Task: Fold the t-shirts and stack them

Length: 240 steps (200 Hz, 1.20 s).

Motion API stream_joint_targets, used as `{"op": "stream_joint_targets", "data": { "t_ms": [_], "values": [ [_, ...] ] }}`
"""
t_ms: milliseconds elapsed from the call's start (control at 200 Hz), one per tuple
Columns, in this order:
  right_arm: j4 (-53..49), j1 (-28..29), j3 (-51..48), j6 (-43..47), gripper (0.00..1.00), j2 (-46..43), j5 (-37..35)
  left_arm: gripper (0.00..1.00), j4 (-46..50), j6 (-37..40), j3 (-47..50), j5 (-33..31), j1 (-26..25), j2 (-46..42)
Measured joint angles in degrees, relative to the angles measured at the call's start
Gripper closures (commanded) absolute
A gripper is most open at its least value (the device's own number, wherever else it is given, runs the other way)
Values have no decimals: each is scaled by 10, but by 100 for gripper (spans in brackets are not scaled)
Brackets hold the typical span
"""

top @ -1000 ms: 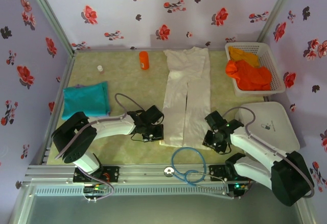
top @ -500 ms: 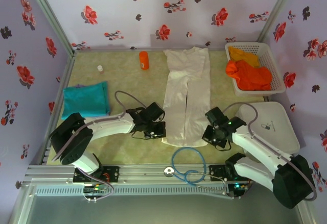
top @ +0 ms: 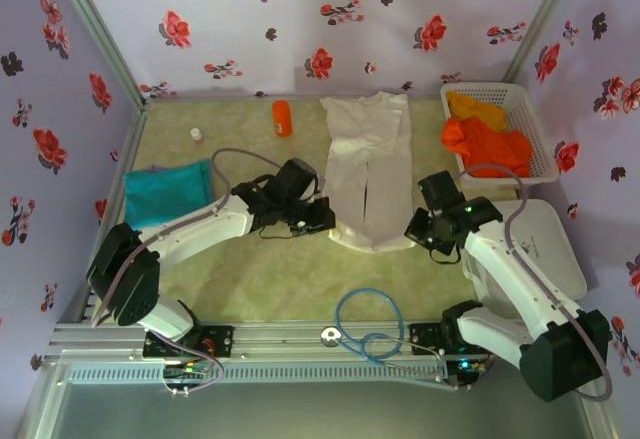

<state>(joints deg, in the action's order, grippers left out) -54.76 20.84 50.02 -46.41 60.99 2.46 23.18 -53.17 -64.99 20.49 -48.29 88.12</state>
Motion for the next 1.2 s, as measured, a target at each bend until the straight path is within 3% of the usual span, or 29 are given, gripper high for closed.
{"op": "stream_joint_targets", "data": {
  "t_ms": [545, 920, 1200],
  "values": [
    [89, -92, 136, 90, 100, 216, 55, 100, 49, 116, -175, 55, 102, 178],
    [90, -120, 275, 121, 100, 329, 68, 100, 71, 144, -286, 77, 136, 282],
    [93, -138, 295, 130, 100, 385, 76, 97, 77, 146, -322, 92, 152, 335]
  ]
}}
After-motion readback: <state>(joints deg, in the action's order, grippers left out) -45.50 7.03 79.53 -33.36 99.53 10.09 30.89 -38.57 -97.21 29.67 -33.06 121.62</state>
